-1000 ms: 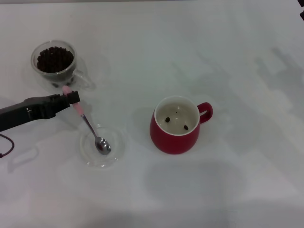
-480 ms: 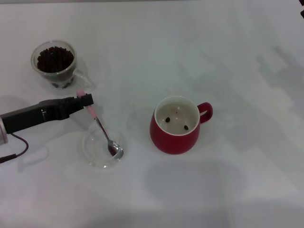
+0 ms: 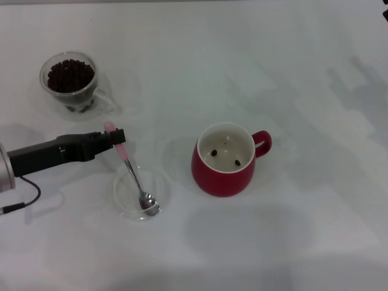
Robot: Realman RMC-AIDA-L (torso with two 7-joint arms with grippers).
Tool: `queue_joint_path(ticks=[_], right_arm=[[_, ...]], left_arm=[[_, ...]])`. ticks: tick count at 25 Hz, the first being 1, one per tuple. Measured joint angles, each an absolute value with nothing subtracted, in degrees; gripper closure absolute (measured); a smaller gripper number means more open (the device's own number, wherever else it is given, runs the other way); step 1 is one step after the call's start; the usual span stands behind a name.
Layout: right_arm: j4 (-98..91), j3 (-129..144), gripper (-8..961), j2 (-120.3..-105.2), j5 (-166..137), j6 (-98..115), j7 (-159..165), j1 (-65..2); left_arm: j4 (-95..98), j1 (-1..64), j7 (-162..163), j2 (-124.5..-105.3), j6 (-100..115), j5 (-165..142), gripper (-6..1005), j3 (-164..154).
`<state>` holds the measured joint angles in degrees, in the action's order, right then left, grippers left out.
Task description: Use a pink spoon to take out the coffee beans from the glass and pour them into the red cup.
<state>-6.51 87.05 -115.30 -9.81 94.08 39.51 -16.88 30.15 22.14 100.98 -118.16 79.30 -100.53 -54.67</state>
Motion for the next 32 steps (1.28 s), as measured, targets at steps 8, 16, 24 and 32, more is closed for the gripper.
queue_joint_path(ticks=[8,16,24,32], right_arm=[[-6.2,86.5,245,-115.30,-9.8,94.0,39.5,-16.7],[-6.1,86.8,245,-115.30,-9.9,94.0,39.5,-16.6],[-6.1,86.9,245,-115.30,-10.1,94.2,39.5,-16.6],[-6.5,87.0,245,-115.30,-10.3,96.5,36.4,-16.6]], left_arm=[[30.1,22.0,101.0,-118.21,79.3,-101.4,846,-54.6],[30.4,21.5,99.5,-117.57,79.2,-101.4,616,-54.2],[32.6,20.9,92.5,-116.37,79.3,-100.8,394,-50.0],[39.2,19.4,77.3,-116.75,82.5,-95.3,276,-49.6]])
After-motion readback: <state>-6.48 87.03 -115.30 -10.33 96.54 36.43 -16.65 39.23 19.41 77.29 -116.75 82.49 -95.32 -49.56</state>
